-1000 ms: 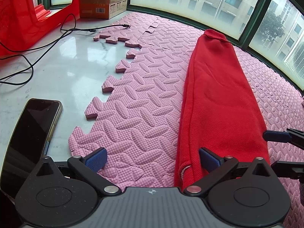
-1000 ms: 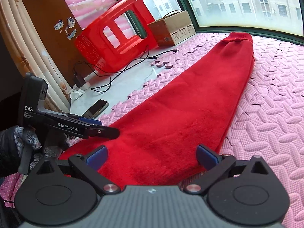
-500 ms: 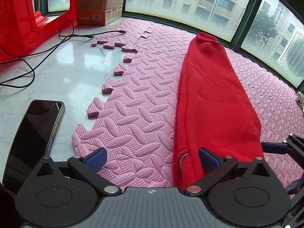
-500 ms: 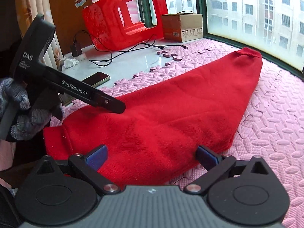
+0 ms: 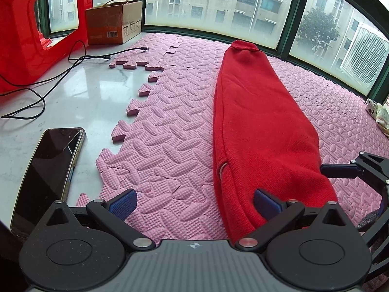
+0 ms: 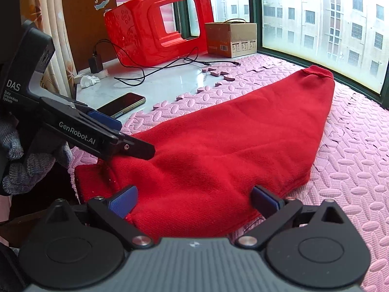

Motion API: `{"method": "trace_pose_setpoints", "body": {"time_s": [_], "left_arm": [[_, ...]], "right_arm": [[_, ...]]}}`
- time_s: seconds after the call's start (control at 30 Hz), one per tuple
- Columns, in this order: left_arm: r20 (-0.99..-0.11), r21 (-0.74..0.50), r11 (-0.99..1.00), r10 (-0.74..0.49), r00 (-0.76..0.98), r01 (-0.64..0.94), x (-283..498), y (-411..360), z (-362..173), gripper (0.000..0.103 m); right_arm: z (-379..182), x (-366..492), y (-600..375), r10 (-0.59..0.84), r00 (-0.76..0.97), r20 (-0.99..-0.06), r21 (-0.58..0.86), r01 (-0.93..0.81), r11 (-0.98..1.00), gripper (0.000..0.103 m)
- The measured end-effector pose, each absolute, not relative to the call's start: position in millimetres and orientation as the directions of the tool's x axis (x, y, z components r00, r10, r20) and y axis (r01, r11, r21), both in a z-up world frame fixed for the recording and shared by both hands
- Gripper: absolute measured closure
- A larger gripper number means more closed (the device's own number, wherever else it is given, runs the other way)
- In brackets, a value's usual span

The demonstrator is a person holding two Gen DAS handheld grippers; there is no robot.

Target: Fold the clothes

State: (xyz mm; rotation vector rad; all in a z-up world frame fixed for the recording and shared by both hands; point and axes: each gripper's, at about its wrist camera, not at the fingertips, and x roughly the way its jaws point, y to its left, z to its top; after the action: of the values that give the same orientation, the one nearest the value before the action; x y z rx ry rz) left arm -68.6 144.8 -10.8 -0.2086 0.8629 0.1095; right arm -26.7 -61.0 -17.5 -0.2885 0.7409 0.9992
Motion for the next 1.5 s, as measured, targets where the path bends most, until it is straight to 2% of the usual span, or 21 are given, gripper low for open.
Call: {"method": "trace_pose_setpoints", "body": {"time_s": [0.33,0.57,0.87,1.03,1.17,1.5], "left_arm": [[-0.748,-0.185,0.963,-0.006,0.664,-0.199,-67.0,154.8,-3.0,0.000],[-0.776,-0.163,0.955,0.031,0.630,-0.248,-47.8,160.6,-10.9,0.000],[-0.775,-0.132,0.955,0.067,0.629,-0.264,-21.4,161.4,-1.7,0.000],[-0.800,-0.116,0.955,0.072,0.595,-0.272,-3.0,163.3,-12.9,0.000],[-0.798,-0.129,0.954,0.062,0.599,-0.272,-4.6,165.3,-10.8,0.000],[-0.803,-0.073,0.963,0.098,0.588,-0.261,28.4,157.9,-5.6,0.000]], "right_arm": [[4.3,-22.9,-67.0,0.657,0.365,-0.660,0.086,-0.831,0.549,0.002],[-15.7,-8.9,-61.6,0.614,0.353,-0.705,0.104,-0.806,0.583,0.005],[0.8,9.7,-69.9,0.648,0.367,-0.668,0.129,-0.799,0.587,0.005],[-11.6,30.3,-68.8,0.630,0.349,-0.694,0.170,-0.771,0.614,0.009],[-9.3,31.4,-71.0,0.640,0.347,-0.685,0.175,-0.775,0.607,0.009],[-13.2,51.1,-69.2,0.630,0.359,-0.688,0.183,-0.755,0.630,0.009]]}}
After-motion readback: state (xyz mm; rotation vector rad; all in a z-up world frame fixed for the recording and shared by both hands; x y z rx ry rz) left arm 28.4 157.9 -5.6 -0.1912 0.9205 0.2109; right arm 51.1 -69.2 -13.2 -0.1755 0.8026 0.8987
